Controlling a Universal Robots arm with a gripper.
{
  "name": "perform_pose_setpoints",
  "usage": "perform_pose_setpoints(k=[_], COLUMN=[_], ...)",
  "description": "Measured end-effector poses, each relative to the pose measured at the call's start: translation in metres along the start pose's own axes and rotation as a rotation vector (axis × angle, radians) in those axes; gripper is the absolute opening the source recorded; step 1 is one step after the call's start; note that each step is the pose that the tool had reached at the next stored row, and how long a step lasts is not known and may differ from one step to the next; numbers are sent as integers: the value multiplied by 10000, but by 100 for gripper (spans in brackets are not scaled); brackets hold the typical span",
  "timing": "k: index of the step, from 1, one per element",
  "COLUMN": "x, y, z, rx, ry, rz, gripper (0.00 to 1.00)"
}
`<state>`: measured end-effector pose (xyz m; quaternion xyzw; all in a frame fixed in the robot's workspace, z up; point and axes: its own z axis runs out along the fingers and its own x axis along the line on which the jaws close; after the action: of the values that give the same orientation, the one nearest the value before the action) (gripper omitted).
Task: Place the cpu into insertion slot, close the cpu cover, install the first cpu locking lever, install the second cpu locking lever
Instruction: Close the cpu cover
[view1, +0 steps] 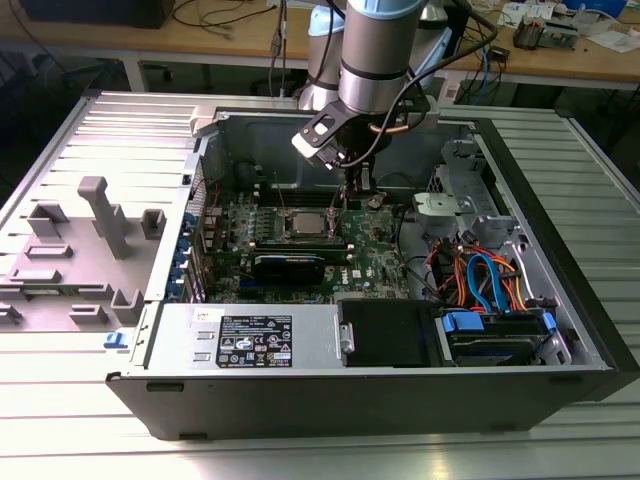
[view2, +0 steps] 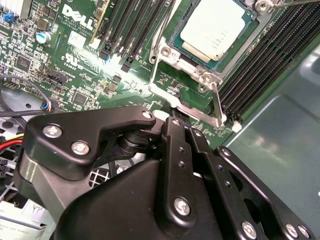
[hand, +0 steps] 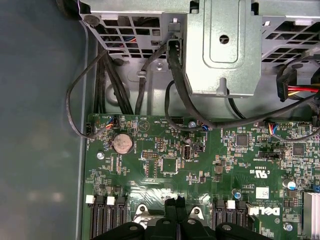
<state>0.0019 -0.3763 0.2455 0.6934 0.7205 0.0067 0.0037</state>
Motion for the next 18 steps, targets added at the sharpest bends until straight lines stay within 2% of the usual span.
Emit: perform_pose_setpoints(k=[18], x=[2], y=[-52], z=[0], rx=[0], ry=[0], rz=[0], gripper=[11])
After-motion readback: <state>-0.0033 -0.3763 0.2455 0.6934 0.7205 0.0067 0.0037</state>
